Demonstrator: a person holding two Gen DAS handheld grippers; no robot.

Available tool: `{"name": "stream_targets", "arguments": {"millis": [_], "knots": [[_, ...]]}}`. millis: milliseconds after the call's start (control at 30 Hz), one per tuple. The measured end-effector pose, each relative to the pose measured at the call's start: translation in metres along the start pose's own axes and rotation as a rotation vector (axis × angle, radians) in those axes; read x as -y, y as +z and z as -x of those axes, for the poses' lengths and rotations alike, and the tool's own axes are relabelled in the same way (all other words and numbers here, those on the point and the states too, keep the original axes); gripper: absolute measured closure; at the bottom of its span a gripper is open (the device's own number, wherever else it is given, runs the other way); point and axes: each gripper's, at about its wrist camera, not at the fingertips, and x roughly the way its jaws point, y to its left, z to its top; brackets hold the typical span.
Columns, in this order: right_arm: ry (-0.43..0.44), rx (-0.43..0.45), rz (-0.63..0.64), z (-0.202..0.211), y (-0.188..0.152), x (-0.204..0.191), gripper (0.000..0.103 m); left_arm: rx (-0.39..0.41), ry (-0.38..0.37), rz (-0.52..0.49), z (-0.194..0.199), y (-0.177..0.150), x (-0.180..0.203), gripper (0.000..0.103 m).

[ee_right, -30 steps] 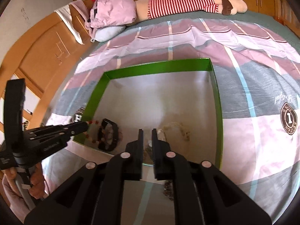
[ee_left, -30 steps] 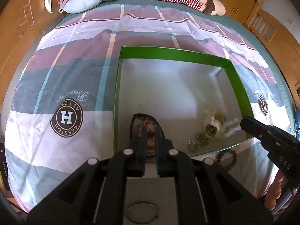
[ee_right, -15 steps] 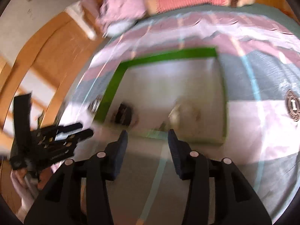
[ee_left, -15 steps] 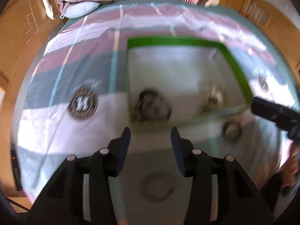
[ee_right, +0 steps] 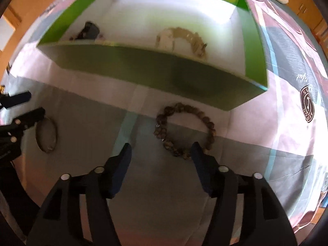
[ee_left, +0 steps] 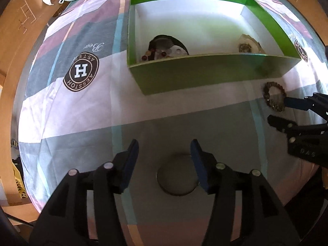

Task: Organize jewelry
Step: 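Grasp brown bead bracelet with right tool while left tool reaches for silver bangle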

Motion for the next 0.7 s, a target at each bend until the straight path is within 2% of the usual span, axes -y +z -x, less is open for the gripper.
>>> {"name": "stream_targets", "arguments": {"millis": [67, 167, 233, 300, 400, 500, 600, 700], "knots": [[0.023, -0.006, 0.042, -0.001, -0.001, -0.01, 0.033, 0.0, 0.0, -0.003, -0.001, -0.001, 0.001, 0.05], [0.127, -0.014, 0.105, 0.004, -0.004, -0.027, 0.032, -0.003, 0.003, -0.003, -0.002, 0.0, 0.004, 0.049], [0.196, 0.011, 0.146, 0.015, -0.005, -0.034, 0.033, -0.004, 0.005, -0.003, -0.003, 0.0, 0.002, 0.045], [0.215, 0.056, 0.135, 0.028, -0.002, -0.029, 0.033, -0.012, 0.009, 0.0, -0.004, 0.0, 0.001, 0.044], [0.163, 0.099, 0.034, 0.036, 0.004, -0.002, 0.033, -0.033, 0.012, 0.007, -0.01, 0.0, -0.002, 0.045], [0.113, 0.098, -0.082, 0.034, 0.012, 0.03, 0.032, -0.062, 0.009, -0.01, -0.016, -0.002, 0.0, 0.064], [0.025, 0.083, -0.139, 0.026, 0.009, 0.047, 0.032, -0.073, 0.013, -0.031, -0.019, -0.005, 0.008, 0.065], [-0.05, 0.053, -0.136, 0.012, 0.009, 0.05, 0.033, -0.081, 0.013, -0.035, -0.022, -0.007, 0.01, 0.065]]}}
